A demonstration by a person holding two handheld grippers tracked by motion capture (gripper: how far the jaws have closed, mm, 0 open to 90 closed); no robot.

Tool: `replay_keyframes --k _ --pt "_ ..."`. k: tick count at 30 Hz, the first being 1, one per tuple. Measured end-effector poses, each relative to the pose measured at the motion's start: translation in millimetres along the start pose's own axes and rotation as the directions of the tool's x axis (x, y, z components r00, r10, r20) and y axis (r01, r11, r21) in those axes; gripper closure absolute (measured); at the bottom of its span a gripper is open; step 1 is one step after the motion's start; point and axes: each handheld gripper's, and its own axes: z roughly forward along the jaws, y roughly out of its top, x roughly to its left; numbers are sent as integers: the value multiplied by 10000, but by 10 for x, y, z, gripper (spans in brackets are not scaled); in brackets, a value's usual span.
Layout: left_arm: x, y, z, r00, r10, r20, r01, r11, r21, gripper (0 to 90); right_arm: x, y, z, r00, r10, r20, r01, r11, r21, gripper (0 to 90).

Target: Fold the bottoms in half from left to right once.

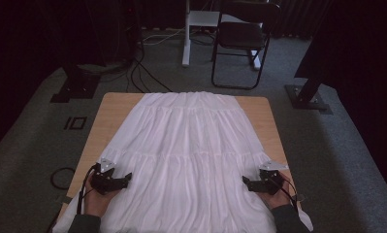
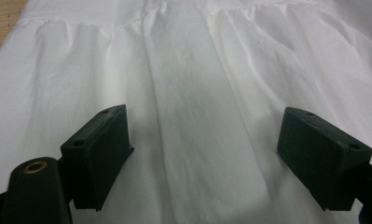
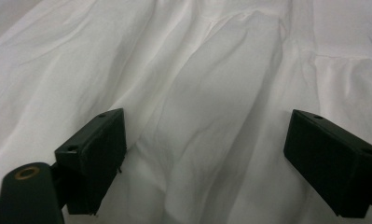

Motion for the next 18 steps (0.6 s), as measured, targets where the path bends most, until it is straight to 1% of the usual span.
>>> replay_keyframes --k 3,6,7,10,12,15,16,17,18 --pt "-3 0 -4 10000 -44 -51 44 10000 -21 183 4 0 -1 10000 6 28 -6 10000 6 129" --pt "6 -3 -15 9997 -155 -176 154 9998 -104 271 4 -1 -2 10000 12 26 -12 10000 -18 137" --pt "17 -11 -25 9993 -298 -226 294 9994 -183 293 4 -1 -2 10000 20 33 -20 10000 -21 138" --pt "17 -17 -35 9994 -272 -222 268 9995 -184 297 7 -1 -3 10000 54 59 -54 10000 -21 139" --pt "2 -8 -87 9996 -169 -244 163 9996 -243 286 6 -1 -3 10000 53 59 -53 10000 -23 140" --pt "23 20 -212 9997 61 -247 -73 9988 -493 275 6 -2 -3 10000 52 59 -51 10000 -26 140" --pt "41 24 -260 9995 63 -323 -81 9983 -574 271 6 -1 -3 10000 54 59 -54 10000 -25 140" --pt "41 24 -260 9995 63 -323 -81 9983 -574 269 6 -1 -3 10000 54 59 -54 10000 -25 140" --pt "99 19 -351 9994 -34 -343 9 9974 -715 267 6 -2 -3 10000 56 57 -56 10000 -23 139"
